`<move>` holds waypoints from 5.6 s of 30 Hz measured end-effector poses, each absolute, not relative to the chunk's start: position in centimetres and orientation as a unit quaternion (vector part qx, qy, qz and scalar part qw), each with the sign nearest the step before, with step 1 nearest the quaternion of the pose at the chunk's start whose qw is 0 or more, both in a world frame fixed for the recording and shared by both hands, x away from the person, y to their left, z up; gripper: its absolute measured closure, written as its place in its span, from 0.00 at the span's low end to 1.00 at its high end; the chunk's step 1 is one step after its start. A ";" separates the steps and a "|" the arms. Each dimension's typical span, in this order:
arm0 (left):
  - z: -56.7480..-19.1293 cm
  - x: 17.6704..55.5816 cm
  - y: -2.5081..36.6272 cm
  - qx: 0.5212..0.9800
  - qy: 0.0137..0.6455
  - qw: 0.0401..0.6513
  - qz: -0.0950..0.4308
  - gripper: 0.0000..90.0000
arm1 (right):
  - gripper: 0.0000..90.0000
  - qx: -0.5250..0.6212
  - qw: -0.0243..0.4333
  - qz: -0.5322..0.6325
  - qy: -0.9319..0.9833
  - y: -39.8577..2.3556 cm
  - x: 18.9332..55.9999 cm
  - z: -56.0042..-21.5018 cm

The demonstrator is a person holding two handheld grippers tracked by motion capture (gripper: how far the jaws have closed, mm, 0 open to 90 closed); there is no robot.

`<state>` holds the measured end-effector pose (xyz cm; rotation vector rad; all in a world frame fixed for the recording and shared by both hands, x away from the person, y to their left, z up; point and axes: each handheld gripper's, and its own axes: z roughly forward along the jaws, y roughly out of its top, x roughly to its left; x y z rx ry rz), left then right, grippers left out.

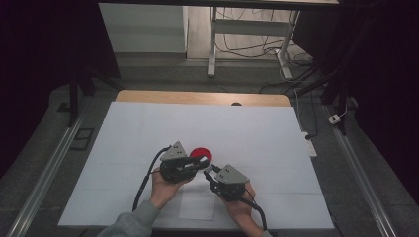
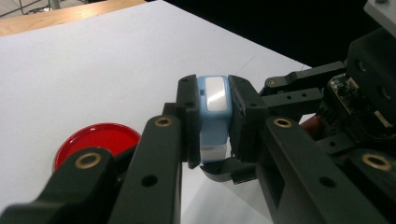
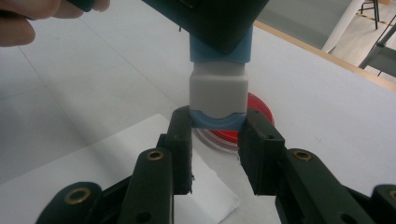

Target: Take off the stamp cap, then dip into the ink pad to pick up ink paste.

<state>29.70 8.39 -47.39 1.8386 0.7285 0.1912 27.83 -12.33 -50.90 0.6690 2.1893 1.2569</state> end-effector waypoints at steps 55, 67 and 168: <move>-46.3 30.3 10.8 0.774 0.312 0.547 0.071 0.84 | 0.73 0.277 0.240 0.453 0.813 -18.5 29.0 -50.6; -45.9 30.3 11.2 0.774 0.307 0.550 0.069 0.84 | 0.73 0.297 0.243 0.453 0.805 -22.1 28.9 -50.4; -48.0 36.5 9.9 0.816 0.322 0.474 0.083 0.84 | 0.73 0.350 0.270 0.439 0.782 -28.6 27.5 -50.6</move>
